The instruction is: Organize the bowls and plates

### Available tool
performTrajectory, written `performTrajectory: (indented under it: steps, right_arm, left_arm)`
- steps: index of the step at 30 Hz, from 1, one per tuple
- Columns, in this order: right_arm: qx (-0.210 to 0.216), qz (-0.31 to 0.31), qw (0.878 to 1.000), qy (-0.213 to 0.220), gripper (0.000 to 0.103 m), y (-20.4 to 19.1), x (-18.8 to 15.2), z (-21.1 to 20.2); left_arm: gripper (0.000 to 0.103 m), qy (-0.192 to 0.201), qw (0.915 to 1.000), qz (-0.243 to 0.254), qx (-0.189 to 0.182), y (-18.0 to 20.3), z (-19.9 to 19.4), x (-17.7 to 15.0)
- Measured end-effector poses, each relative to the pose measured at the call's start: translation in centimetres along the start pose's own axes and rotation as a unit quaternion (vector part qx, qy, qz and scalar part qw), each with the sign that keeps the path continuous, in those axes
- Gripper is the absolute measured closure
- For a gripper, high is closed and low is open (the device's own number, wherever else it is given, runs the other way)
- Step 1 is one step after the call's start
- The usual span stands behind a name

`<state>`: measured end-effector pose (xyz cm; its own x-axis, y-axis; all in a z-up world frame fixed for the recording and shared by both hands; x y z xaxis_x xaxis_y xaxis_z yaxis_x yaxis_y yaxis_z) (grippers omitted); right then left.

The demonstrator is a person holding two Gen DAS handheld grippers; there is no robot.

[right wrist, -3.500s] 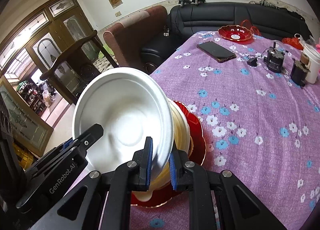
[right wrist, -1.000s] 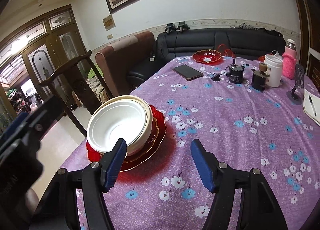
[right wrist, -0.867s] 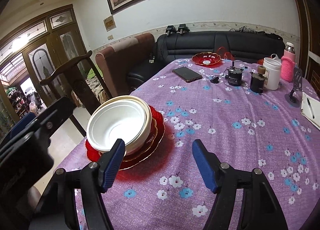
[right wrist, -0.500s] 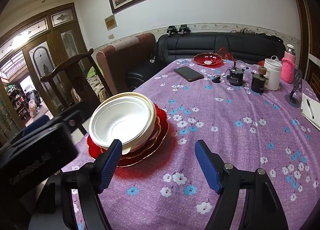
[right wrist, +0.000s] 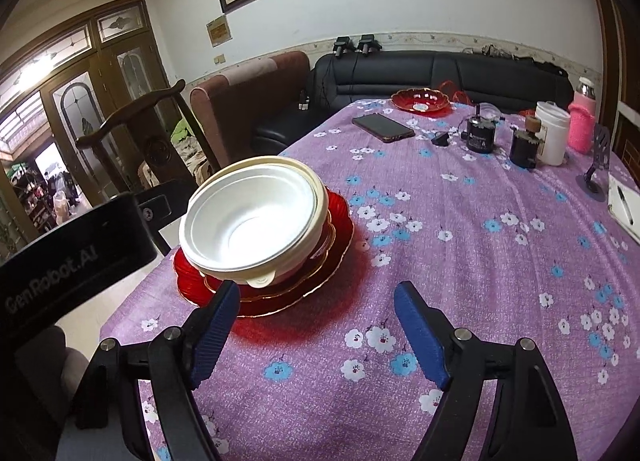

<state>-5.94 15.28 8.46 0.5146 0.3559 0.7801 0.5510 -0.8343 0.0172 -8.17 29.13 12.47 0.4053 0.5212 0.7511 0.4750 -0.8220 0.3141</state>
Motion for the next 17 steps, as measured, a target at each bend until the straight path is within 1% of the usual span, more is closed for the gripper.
performTrajectory:
  steps: [5, 11, 15, 17]
  right_arm:
    - [0.005, -0.017, 1.0, -0.001, 0.019, -0.9, 0.7, 0.3]
    - [0.011, -0.025, 1.0, 0.001, 0.019, -0.9, 1.2, 0.4]
    - [0.018, -0.027, 0.999, 0.008, 0.019, -0.7, 1.3, -0.2]
    - [0.018, -0.016, 1.0, 0.01, 0.019, 0.3, 1.4, -0.8]
  left_arm:
    - [0.0, 0.002, 0.9999, -0.011, 0.001, -0.7, 0.4, 1.0]
    - [0.0, 0.024, 0.9995, -0.017, 0.009, -0.9, 0.4, 2.3]
    - [0.0, 0.03, 0.9995, -0.009, 0.01, -0.1, 0.4, 2.6]
    - [0.0, 0.027, 0.9996, -0.001, 0.004, 0.8, 0.3, 2.5]
Point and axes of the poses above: each gripper's, at about its wrist camera, not at the fingertips, and z roughly the way its jaws point, y to its right, x to its top, the point moved 1 cm from there along z, roughly the way its jaws point, and after that the axes turned 15 degrees about -z, right-handed, at the moved point
